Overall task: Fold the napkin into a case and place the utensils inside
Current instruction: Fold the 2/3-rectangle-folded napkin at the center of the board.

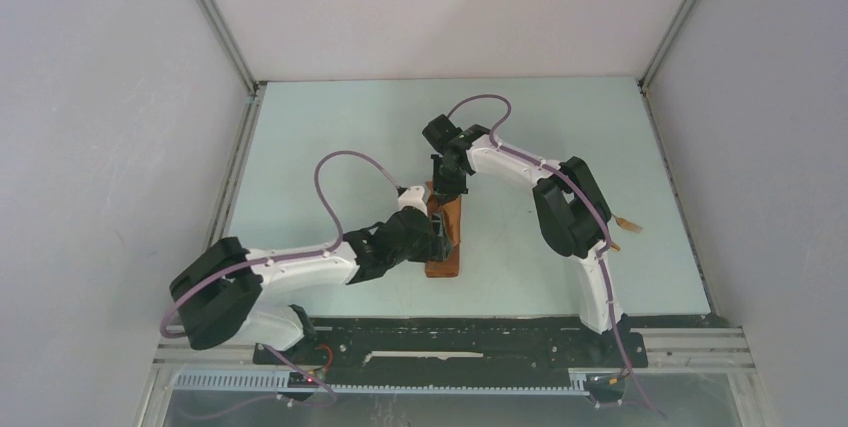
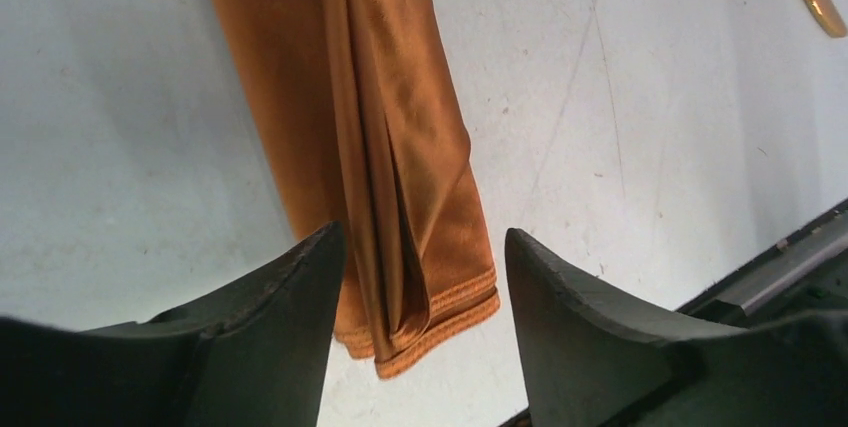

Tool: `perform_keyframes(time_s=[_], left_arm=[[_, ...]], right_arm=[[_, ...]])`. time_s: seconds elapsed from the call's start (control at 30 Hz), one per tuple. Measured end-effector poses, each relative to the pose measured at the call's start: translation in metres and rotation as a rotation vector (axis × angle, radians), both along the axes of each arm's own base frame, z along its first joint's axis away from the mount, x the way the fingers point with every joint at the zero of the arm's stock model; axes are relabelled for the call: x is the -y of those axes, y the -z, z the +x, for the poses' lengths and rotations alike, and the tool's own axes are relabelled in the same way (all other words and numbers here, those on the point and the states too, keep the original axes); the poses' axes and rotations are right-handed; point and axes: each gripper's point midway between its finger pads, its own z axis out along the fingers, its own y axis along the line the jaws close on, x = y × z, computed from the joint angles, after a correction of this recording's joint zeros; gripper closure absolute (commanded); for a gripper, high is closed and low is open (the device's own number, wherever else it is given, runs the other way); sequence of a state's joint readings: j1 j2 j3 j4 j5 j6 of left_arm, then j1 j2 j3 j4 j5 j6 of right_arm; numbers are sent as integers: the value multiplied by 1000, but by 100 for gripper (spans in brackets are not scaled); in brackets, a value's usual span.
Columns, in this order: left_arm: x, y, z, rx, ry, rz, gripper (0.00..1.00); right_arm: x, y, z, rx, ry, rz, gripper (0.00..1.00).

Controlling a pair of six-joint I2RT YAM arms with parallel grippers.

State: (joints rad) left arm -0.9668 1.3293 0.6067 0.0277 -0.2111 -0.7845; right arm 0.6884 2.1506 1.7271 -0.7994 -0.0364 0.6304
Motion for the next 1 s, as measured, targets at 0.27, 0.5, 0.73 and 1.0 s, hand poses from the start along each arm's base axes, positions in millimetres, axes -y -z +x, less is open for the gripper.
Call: perform_keyframes(time_s=[0.27,0.5,0.73,1.0], left_arm=[[4,12,17,4,-17,73,69],[-6,17,24,2,-63,96,97],[-16,31,18,-16,-74,119,100],[-26,47,10,-42,-98,119,100]], right_arm=[[-3,-1,-1,-3,-7,15,100],[-9,-1,0,-1,-15,42,100],[-10,7,-8,-33,-22,62,77],[-2,0,-19,-68,-23,110,50]])
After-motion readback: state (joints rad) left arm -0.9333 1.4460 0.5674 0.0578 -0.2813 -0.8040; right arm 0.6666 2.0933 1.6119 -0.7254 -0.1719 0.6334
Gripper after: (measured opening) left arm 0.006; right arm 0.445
